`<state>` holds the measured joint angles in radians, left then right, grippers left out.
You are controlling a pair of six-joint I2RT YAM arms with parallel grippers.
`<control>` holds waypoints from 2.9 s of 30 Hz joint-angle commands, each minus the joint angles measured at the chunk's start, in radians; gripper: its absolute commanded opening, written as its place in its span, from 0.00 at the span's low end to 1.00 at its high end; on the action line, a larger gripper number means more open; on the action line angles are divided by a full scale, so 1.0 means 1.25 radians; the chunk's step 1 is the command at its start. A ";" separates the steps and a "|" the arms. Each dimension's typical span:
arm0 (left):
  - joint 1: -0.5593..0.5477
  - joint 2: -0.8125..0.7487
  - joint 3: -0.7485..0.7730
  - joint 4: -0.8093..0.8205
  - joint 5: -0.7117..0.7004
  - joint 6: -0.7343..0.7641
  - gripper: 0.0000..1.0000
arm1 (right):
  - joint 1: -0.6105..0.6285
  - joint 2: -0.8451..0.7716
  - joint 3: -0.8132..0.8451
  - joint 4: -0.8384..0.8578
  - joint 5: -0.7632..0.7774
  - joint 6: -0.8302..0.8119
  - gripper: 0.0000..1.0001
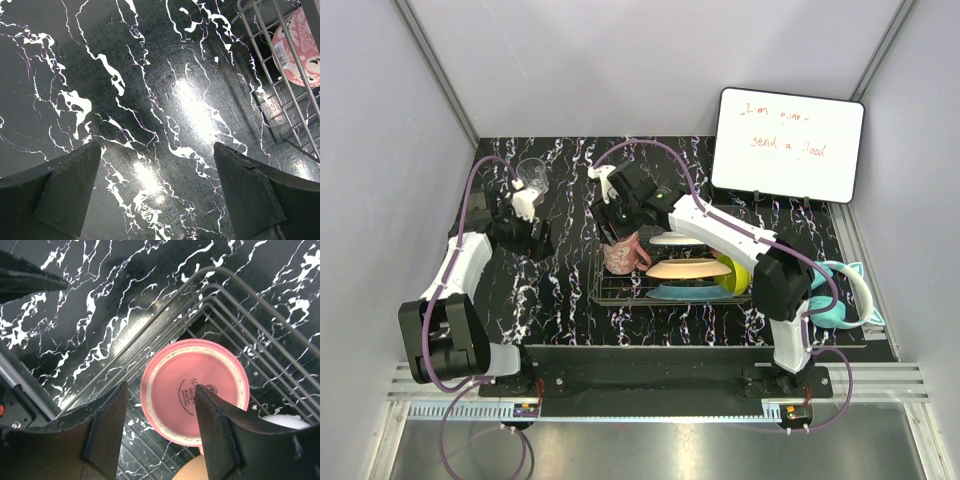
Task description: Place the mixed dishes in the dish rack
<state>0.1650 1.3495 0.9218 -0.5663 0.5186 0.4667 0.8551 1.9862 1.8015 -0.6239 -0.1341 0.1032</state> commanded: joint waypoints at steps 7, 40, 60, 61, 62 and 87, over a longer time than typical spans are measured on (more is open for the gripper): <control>0.004 0.005 0.028 0.037 0.011 0.002 0.99 | 0.002 -0.055 -0.008 -0.029 -0.025 0.032 0.63; -0.159 0.464 0.591 0.227 -0.438 -0.214 0.99 | -0.012 -0.378 -0.234 0.097 0.097 0.062 0.67; -0.159 0.629 0.643 0.203 -0.435 -0.197 0.68 | -0.059 -0.430 -0.300 0.094 0.124 0.099 0.58; -0.159 0.632 0.648 0.200 -0.438 -0.198 0.67 | -0.059 -0.432 -0.300 0.094 0.127 0.100 0.58; -0.159 0.642 0.659 0.195 -0.439 -0.193 0.65 | -0.059 -0.437 -0.301 0.094 0.127 0.100 0.58; -0.132 0.106 0.459 0.037 0.112 -0.442 0.00 | -0.140 -0.506 -0.398 0.301 -0.075 0.189 0.82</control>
<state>-0.0174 1.7760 1.5021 -0.5053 0.3054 0.0647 0.7403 1.4361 1.3594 -0.4656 -0.0372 0.2832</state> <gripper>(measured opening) 0.101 0.745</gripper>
